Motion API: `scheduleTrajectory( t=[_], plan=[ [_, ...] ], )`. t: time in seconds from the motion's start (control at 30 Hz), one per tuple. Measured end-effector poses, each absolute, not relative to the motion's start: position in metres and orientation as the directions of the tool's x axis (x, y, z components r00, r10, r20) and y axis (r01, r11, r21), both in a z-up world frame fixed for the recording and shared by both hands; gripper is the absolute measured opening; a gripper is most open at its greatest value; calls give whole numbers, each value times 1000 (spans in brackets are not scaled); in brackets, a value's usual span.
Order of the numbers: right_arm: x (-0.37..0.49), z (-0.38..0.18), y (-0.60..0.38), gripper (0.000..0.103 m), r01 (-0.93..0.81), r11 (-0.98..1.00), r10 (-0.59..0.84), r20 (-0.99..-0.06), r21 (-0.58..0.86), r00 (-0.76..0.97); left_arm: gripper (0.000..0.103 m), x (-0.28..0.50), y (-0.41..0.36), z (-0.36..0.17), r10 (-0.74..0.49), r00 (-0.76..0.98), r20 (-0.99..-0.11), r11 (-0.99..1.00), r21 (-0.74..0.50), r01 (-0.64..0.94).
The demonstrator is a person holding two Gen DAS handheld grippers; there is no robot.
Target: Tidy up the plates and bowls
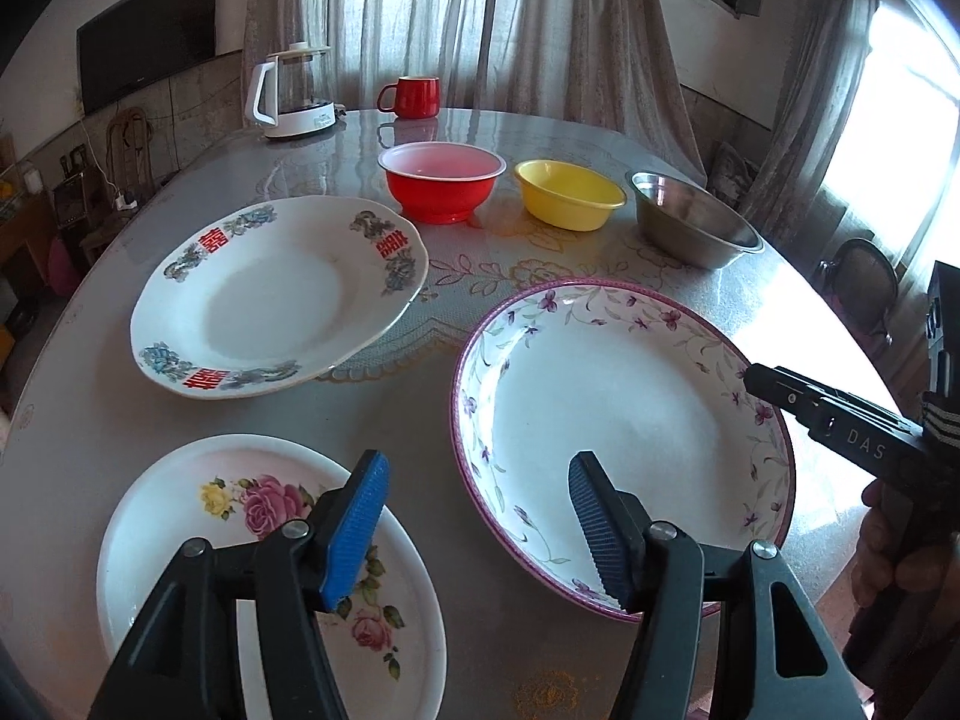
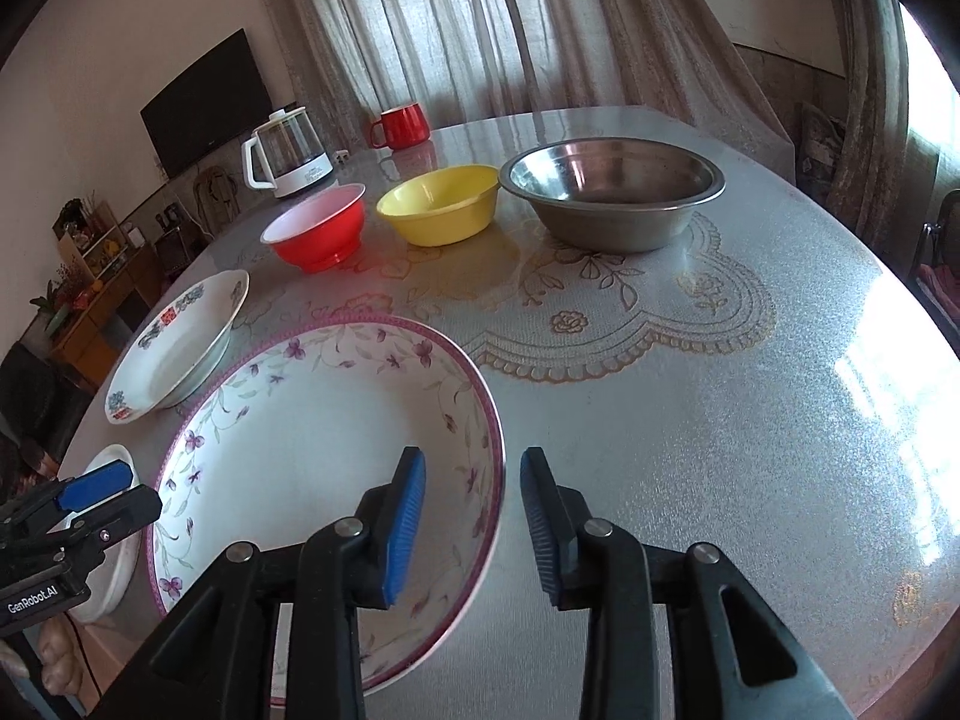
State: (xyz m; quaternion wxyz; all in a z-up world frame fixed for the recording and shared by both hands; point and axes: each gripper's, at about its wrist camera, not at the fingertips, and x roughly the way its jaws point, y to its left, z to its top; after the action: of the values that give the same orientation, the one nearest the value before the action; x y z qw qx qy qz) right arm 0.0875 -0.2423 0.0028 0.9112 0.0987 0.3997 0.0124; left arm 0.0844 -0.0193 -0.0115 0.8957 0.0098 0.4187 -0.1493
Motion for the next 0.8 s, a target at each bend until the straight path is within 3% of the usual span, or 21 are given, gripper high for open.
scheduleTrajectory(
  t=[0.27,0.43,0.7,0.8],
  plan=[
    [95,19,-220,50,-9,984,132,-700,177,701,63,97,13,-9,-263,598,-757,963,-172,205],
    [105,21,-194,53,-76,980,184,-702,182,688,63,100,37,-1,-243,645,-725,970,-177,167],
    [131,22,-146,67,-211,939,345,-712,273,612,64,121,85,-3,-213,634,-744,972,-229,58],
    [149,16,-129,67,-244,903,429,-721,353,544,64,126,104,-3,-196,643,-741,972,-232,29]
  ],
)
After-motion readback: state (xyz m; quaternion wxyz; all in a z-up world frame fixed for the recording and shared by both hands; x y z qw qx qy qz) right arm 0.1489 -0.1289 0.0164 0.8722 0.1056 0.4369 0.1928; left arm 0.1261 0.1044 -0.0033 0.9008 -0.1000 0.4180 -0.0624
